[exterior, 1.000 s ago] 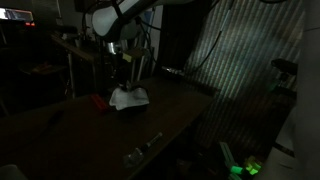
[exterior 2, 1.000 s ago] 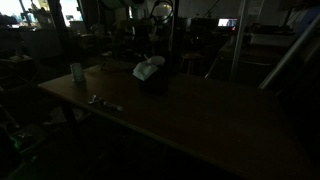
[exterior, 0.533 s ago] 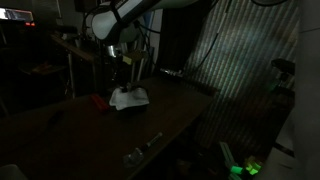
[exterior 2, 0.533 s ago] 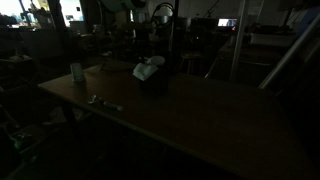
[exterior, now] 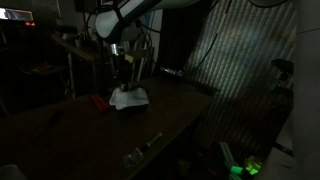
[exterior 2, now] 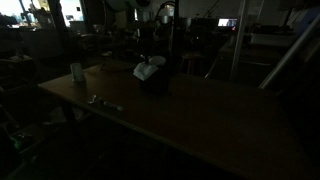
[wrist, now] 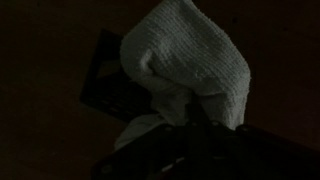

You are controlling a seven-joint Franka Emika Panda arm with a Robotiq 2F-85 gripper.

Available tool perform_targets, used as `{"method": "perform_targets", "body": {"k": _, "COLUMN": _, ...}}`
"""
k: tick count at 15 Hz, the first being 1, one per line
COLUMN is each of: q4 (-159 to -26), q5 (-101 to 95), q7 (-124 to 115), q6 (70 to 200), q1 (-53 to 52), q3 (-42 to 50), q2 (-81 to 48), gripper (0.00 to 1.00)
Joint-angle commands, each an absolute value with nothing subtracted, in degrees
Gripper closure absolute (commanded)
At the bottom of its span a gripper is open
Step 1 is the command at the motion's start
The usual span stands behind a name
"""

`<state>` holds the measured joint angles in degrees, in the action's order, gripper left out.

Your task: Pick up the white towel from the table and put it in the small black basket.

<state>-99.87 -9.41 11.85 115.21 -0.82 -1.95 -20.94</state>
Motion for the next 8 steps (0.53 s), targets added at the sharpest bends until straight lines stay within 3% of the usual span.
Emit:
{"method": "perform_targets", "body": {"k": 1, "q4": -97.1, "q5": -9.3, "q7": 13.2, "q6": 114.1, "q1": 0.0, "q3": -1.4, "q2": -22.0, "gripper": 1.0}}
{"method": "perform_targets", "body": {"k": 8, "q4": -96.9, "q5": -8.7, "q7": 13.6, "q6": 112.5, "q1": 0.3, "q3": -1.6, "q2": -25.6, "gripper": 1.0}}
